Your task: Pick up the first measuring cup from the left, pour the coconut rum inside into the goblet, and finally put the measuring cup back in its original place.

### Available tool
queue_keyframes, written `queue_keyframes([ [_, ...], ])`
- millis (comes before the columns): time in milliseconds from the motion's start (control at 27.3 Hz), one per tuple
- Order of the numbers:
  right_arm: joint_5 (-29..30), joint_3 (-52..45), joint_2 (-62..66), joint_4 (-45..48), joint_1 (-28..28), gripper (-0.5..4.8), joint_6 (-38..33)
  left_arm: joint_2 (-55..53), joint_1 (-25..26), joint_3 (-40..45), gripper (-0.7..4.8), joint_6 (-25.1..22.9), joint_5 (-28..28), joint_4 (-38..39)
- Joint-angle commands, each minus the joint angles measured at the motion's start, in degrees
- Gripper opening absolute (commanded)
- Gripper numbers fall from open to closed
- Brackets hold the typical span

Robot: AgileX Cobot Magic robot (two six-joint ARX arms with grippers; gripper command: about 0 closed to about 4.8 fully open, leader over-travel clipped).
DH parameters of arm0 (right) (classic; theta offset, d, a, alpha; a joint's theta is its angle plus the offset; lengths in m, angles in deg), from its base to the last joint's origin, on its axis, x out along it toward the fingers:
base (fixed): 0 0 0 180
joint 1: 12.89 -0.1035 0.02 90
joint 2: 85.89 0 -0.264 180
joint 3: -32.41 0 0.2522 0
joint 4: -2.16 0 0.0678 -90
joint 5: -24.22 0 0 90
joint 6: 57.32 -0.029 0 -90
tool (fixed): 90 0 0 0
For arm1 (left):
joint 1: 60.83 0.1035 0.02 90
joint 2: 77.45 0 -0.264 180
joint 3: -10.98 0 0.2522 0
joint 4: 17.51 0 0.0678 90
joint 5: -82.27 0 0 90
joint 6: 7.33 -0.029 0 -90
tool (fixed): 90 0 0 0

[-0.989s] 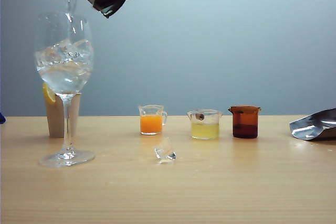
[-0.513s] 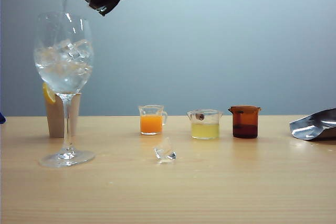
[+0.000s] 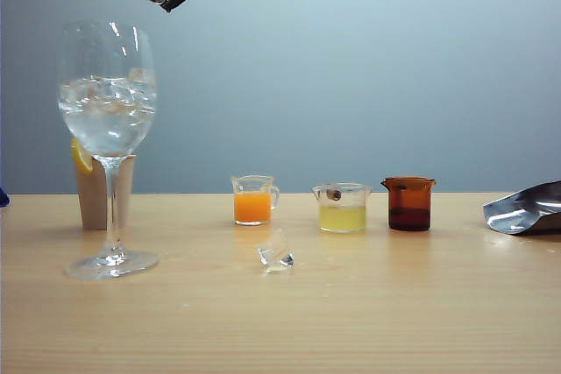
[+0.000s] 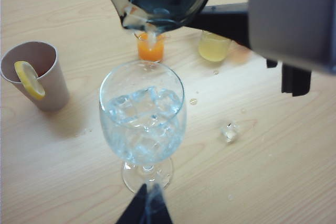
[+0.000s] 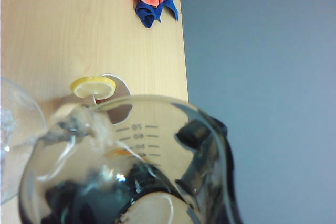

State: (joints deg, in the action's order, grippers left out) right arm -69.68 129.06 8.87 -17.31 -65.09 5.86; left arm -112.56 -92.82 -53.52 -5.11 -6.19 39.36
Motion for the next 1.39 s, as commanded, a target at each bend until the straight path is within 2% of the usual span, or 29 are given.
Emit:
queue_keyframes([
  [37, -0.09, 0.31, -0.07, 1.77, -0.15, 0.07, 2.10, 0.13, -0.02, -0.31, -0.06, -0.04, -0.24, -0.35],
  [879, -0.96, 0.31, -0.07, 4.26, -0.37, 0.07, 6.62, 0.13, -0.02, -0.31, -0.06, -0.04, -0.24, -0.15],
  [1392, -1.97, 0.31, -0.07, 4.44, -0.39, 0.08, 12.79, 0.13, -0.02, -0.31, -0.06, -0.07, -0.24, 0.22],
])
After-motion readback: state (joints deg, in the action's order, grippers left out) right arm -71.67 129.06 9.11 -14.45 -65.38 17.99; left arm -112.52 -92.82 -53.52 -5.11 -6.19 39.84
